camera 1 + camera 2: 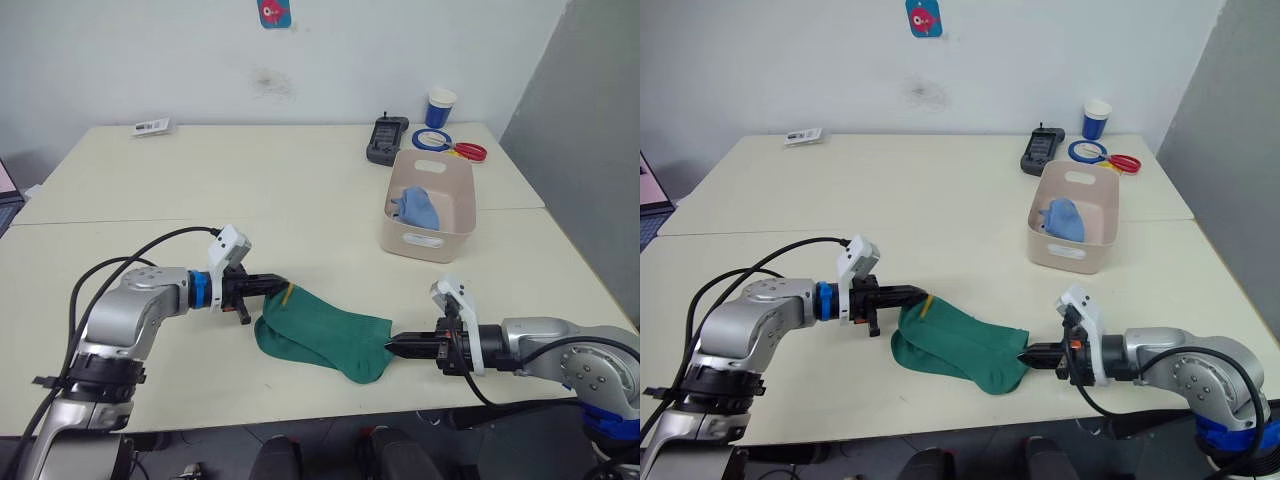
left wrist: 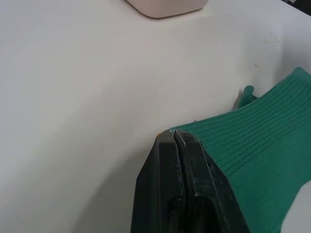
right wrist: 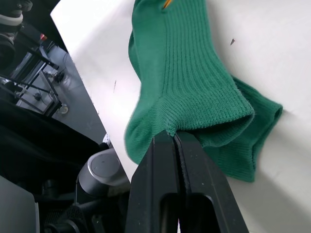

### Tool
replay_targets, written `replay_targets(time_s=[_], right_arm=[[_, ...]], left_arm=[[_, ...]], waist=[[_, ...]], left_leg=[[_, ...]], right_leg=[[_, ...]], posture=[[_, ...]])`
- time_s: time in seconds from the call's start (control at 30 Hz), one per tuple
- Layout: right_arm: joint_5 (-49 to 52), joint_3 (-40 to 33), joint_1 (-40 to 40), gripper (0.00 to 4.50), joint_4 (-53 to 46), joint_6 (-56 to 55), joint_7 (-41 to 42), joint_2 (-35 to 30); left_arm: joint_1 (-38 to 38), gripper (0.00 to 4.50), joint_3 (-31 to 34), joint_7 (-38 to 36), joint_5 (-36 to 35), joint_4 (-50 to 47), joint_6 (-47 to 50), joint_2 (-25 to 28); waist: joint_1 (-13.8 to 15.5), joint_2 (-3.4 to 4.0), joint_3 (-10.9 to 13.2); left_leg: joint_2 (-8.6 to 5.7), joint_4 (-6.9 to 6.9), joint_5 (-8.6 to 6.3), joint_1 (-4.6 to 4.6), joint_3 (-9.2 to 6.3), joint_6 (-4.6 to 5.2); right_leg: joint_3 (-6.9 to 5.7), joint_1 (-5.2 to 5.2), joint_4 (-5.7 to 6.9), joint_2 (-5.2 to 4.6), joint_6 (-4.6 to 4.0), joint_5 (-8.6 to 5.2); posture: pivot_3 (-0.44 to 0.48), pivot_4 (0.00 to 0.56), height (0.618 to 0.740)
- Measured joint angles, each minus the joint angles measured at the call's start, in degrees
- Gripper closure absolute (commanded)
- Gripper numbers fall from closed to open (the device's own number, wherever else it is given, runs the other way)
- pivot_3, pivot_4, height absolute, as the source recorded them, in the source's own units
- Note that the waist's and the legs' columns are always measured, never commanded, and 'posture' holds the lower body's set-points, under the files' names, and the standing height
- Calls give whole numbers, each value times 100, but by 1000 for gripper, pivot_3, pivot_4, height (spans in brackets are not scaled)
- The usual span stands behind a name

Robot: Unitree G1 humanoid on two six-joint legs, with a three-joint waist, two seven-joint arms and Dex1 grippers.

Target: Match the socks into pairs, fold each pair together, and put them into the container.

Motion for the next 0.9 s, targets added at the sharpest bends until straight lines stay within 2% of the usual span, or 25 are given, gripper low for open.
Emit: replay_targets(time_s=[0.23, 0.43, 0.63, 0.9], right_arm=[[-278, 547, -270, 4487, 561, -629, 791, -551], [-698, 1133, -507, 4487, 1169, -1174, 1510, -695], [-1150, 1496, -913, 4487, 1796, -1600, 1953, -683], [-1466, 1747, -1146, 4487, 2159, -1836, 2256, -601]], left_arm=[[887, 4500, 689, 939, -461, -1242, 632, -213], [1581, 4500, 845, 1472, -598, -1880, 624, -419], [1904, 4500, 896, 1649, -583, -1972, 226, -529], [1910, 4500, 893, 1742, -554, -1796, -88, -529]], waist=[[2, -1, 0], [4, -1, 1], [13, -1, 1], [14, -1, 1]], left_leg=[[-2, 1, 0, 3, 0, 0], [-2, 1, 0, 4, -1, 0], [-3, 1, 0, 4, 0, 0], [-3, 1, 0, 4, 1, 0]], right_leg=[[0, 3, -1, -23, 0, 0], [-1, 4, -1, -23, 0, 0], [-1, 4, -2, -23, -1, 0], [0, 4, -2, -24, -1, 0]], posture=[[0, 150, 740], [0, 150, 740], [0, 150, 740], [0, 150, 740]])
